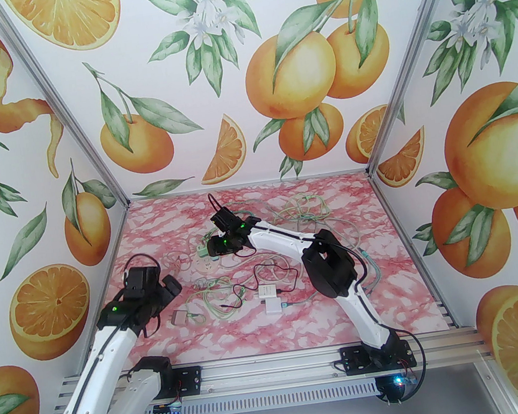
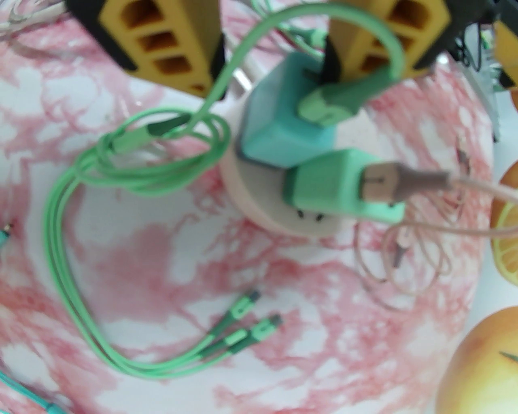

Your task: Pull the plug off the socket

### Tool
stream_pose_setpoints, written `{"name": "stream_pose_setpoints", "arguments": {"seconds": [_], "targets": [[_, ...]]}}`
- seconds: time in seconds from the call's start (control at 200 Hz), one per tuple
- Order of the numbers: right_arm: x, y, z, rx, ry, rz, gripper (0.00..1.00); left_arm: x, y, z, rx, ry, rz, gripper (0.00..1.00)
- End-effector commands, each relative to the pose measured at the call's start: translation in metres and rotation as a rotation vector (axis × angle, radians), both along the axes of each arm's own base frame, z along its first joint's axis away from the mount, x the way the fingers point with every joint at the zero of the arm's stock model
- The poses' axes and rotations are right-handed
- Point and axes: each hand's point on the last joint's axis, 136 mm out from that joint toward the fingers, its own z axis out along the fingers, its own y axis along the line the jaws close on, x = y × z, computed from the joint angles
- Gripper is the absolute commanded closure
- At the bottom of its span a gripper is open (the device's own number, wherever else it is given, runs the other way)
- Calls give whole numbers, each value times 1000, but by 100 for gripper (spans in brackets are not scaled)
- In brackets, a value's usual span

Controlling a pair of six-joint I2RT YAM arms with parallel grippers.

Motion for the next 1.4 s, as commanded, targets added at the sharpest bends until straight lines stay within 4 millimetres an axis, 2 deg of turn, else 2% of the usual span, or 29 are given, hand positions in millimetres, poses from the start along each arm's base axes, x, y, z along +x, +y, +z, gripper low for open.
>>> {"name": "stream_pose_setpoints", "arguments": {"seconds": [0.0,0.13,0.235,0.275,0.41,0.57,0.666,0.731,0.796,0.966,1.006,1.136,1.251,1.396], "targets": [[-15,-20,-11,-128,45,8,48,34,-27,15,-77,-75,-150,0],[-13,-18,12,-105,10,1,47,63,-61,8,-220,-76,-252,9],[-19,-16,18,-100,4,-1,45,80,-76,-8,-292,-40,-286,22],[-20,-16,19,-103,-3,-4,44,85,-78,-14,-298,-31,-290,25],[-23,-23,21,-133,-21,-43,38,97,-79,-25,-290,-26,-297,29],[-18,-29,43,-111,-107,-76,37,106,-82,-35,-295,-11,-310,36],[-14,-27,58,-90,-148,-75,39,108,-83,-43,-296,0,-315,41],[-15,-23,60,-75,-154,-66,43,109,-85,-49,-304,12,-322,43],[-17,-18,54,-78,-135,-53,46,112,-88,-55,-316,20,-327,48],[-24,-5,31,-105,-108,-22,49,122,-92,-61,-332,15,-340,51],[-25,-2,25,-114,-99,-17,50,125,-93,-62,-336,15,-345,54],[-20,2,9,-152,-90,-22,49,129,-94,-71,-331,41,-351,55],[-16,1,-9,-205,-73,-28,49,126,-92,-83,-322,84,-344,55],[-12,0,-20,-237,-73,-35,48,117,-85,-95,-297,129,-318,57]]}}
